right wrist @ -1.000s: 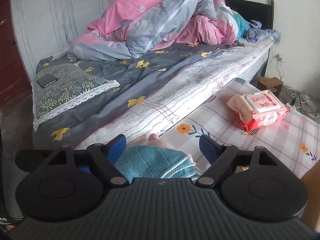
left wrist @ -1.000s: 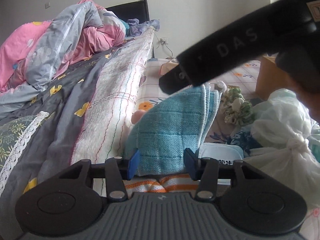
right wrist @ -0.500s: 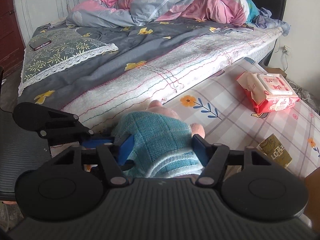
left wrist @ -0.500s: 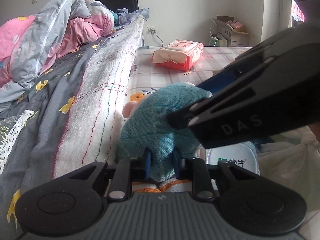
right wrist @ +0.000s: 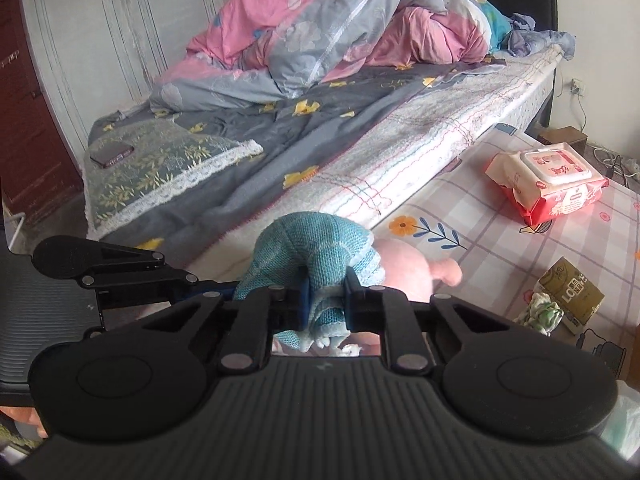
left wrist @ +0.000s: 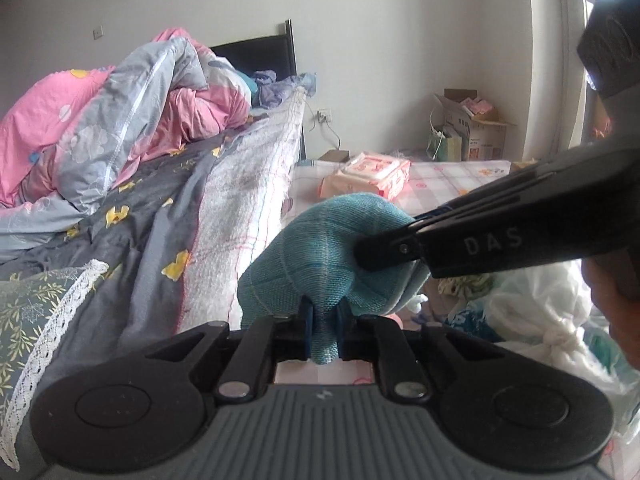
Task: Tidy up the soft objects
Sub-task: 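Return the right gripper to the pile and grasp the teal towel, then carry the teal towel with the right gripper into the box and release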
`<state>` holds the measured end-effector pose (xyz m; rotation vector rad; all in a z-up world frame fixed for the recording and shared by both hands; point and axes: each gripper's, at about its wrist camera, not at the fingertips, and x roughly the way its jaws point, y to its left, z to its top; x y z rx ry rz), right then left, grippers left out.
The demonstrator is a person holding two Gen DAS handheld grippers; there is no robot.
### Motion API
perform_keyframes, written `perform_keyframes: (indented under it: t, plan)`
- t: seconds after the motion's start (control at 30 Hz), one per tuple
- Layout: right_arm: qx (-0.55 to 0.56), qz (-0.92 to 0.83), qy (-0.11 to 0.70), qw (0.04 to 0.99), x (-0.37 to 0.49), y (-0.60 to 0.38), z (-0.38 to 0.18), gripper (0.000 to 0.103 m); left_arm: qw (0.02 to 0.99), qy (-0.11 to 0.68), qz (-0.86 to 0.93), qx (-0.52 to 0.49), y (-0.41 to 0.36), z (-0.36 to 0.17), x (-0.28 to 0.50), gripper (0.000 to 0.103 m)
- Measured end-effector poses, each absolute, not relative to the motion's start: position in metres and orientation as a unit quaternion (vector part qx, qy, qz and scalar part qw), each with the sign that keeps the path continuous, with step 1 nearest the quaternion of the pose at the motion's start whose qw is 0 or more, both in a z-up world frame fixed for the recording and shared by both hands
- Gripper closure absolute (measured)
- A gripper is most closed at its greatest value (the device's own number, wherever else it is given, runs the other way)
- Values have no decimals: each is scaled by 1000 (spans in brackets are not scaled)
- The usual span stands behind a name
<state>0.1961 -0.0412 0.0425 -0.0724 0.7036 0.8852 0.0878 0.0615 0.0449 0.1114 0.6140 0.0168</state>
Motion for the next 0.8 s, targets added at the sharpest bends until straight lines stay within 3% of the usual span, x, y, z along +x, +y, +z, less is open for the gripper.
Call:
perform_keyframes:
  t: [0.37, 0.57, 0.8]
  plan:
    - [114, 369, 275, 880, 168, -154, 95, 89, 969, 213, -96, 75, -16, 104, 83, 92]
    - [148, 298, 259, 907, 153, -247, 99, 89, 955, 213, -191, 79, -88, 106, 104, 91]
    - [123, 169, 288, 934, 144, -360, 82, 89, 915, 266, -295, 67, -197, 74, 147, 91]
